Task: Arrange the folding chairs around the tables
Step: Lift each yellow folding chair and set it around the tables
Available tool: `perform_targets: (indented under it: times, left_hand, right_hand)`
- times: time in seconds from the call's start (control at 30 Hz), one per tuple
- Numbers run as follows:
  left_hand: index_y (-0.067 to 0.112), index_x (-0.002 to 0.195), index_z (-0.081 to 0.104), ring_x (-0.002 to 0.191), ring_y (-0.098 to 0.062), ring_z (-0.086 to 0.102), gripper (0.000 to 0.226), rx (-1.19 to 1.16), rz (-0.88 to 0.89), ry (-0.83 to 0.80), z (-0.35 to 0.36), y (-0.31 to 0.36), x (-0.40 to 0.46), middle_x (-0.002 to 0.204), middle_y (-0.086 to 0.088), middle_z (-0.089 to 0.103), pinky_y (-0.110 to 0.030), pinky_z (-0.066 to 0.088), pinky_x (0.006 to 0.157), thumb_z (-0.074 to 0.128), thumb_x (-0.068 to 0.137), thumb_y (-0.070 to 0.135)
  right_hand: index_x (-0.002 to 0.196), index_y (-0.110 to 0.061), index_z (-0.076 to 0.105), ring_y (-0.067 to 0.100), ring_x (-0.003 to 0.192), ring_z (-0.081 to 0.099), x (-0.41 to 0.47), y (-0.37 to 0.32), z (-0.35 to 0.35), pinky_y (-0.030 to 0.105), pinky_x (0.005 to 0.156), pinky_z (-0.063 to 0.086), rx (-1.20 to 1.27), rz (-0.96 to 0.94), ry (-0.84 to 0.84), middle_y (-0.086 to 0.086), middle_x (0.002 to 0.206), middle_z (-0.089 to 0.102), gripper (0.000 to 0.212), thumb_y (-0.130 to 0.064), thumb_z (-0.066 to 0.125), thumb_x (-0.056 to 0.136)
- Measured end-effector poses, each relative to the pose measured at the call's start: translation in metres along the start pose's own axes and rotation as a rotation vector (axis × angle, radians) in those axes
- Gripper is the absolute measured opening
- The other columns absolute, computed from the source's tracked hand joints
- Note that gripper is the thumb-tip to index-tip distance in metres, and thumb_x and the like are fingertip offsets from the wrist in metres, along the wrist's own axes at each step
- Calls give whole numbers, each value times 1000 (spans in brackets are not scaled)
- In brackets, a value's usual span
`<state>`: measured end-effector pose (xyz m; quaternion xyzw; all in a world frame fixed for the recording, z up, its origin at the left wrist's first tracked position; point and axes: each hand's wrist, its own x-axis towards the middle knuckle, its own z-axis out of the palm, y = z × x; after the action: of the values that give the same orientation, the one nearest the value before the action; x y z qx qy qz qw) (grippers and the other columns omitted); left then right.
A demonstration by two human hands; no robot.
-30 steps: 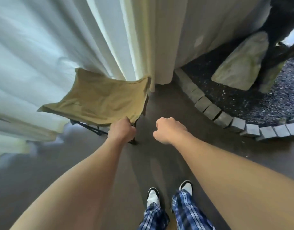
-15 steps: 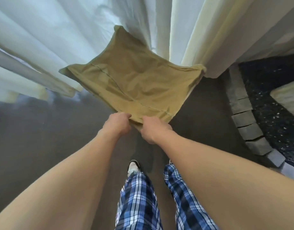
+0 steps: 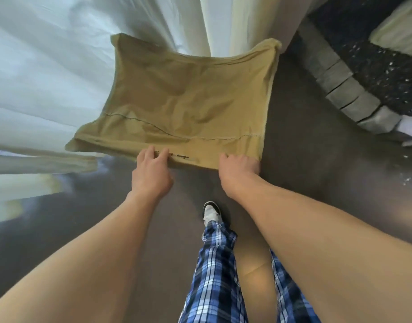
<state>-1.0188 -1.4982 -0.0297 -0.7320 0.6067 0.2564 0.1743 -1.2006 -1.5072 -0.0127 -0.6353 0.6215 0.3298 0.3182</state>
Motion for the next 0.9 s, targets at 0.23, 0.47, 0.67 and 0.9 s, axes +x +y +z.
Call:
perform_targets:
  times: [0.23, 0.47, 0.67, 0.9]
  left_hand:
    - [54, 125, 34, 142, -48, 7, 55, 233, -191, -221, 18, -8, -5, 153, -7, 16, -78, 21, 97, 66, 80, 47]
    - [41, 99, 62, 98, -38, 56, 35, 273, -39, -291, 46, 48, -29, 103, -8, 61, -54, 49, 89, 43, 71, 30]
    - [32, 94, 60, 96, -36, 58, 28, 386, 203, -77, 27, 162, -59, 100, -8, 59, -50, 48, 88, 41, 84, 14]
    - [35, 111, 64, 110, -30, 53, 40, 621, 570, 60, 22, 368, -145, 111, -5, 62, -45, 42, 89, 42, 89, 9]
  right_hand:
    - [125, -2, 60, 43, 107, 59, -33, 93, 51, 51, 65, 56, -161, 392, -263, 20, 124, 58, 39, -5, 53, 87]
    - [122, -15, 62, 30, 112, 55, -49, 164, 96, 36, 60, 39, 49, 368, -193, 9, 125, 56, 36, -11, 54, 88]
    - [130, -17, 59, 29, 119, 50, -112, 263, 113, 35, 64, 40, 273, 533, -142, 8, 133, 52, 42, -11, 52, 89]
    - [123, -15, 62, 28, 116, 55, -245, 401, 169, 37, 87, 50, 544, 779, -75, 7, 127, 56, 33, -9, 49, 93]
